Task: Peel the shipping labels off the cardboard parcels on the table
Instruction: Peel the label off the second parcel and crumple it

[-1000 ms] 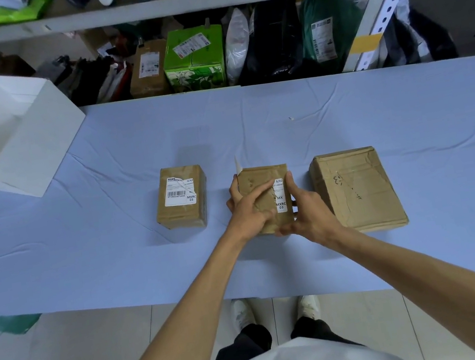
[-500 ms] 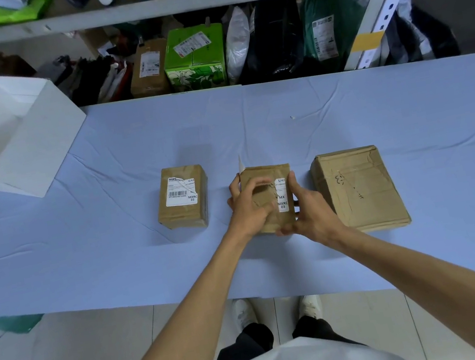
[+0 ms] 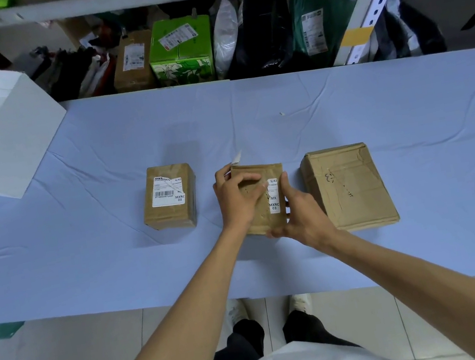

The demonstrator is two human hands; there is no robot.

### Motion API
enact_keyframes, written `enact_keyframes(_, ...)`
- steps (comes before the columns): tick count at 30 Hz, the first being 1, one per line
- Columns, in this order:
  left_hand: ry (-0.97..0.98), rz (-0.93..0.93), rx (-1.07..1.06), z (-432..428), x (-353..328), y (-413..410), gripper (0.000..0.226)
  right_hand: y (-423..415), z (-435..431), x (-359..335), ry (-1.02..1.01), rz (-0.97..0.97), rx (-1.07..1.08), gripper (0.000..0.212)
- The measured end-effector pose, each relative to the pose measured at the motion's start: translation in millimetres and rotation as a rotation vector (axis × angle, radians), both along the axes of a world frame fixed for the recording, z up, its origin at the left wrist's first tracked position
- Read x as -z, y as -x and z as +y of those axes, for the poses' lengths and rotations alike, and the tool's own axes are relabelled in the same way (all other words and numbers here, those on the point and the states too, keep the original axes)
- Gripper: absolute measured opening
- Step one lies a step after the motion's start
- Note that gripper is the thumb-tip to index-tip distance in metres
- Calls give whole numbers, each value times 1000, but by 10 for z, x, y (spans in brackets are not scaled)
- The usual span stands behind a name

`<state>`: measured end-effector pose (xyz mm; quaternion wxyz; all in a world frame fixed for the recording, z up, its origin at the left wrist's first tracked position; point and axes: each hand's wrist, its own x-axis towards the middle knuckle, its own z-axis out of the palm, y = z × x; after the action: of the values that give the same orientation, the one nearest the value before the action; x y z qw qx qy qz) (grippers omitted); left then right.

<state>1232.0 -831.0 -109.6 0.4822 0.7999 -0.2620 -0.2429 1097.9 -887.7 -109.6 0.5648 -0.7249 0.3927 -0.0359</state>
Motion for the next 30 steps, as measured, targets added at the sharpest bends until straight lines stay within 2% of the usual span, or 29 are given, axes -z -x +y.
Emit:
enact_keyframes(2,-1,-12,-11,-10,21,3,17,6,12,17,44,1,-30,114)
enact_keyframes(7,-19,-53,-45,-42,63,65,15,46,5,44,201,32,-125,131)
enact_keyframes(15,-66,-87,-41,-57,46,102,9,62,0,59,225,19,-131,132)
enact_keyframes(23,-124,-124,3,-73,22,125,12,73,0,46,236,2,-137,133)
enact_keyframes(30,-34,-104,-17,-26,48,118,11,84,15,41,241,12,-117,134)
